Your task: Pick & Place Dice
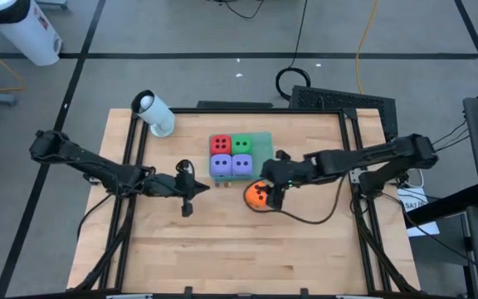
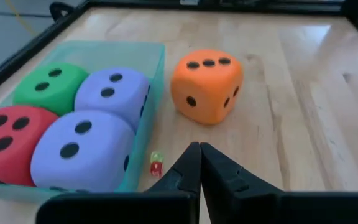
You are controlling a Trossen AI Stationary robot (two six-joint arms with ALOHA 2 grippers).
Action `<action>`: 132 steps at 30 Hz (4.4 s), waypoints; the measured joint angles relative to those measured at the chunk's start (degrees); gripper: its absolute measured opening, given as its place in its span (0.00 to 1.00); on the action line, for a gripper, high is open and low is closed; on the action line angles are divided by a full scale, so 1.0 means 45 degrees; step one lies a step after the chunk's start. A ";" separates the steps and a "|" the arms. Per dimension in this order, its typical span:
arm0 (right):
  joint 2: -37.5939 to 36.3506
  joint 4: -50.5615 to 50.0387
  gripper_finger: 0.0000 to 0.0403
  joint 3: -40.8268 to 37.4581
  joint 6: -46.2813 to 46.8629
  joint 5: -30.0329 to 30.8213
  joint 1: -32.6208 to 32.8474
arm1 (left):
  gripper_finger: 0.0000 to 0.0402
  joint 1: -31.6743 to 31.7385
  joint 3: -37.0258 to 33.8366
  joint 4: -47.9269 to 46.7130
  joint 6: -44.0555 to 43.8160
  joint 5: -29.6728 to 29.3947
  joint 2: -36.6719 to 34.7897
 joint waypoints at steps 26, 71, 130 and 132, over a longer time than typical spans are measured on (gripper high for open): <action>0.3357 -0.0311 0.99 0.0354 0.1314 -0.1012 -0.0113 | 0.05 -0.0415 -0.0005 -0.0728 -0.0957 -0.0071 0.0005; 0.4429 -0.0977 0.98 0.0305 -0.4013 -0.0510 0.0696 | 0.05 -0.0416 0.0000 -0.0985 -0.1010 0.0259 0.0209; 0.4293 -0.0661 0.99 0.0524 -0.8282 -0.0494 -0.3107 | 0.05 -0.0405 0.0000 -0.1093 -0.1127 0.0211 0.0204; 0.4291 -0.0645 0.99 0.0534 -0.8284 -0.0780 -0.3049 | 0.05 -0.0397 0.0000 -0.0798 -0.1373 0.0192 0.0234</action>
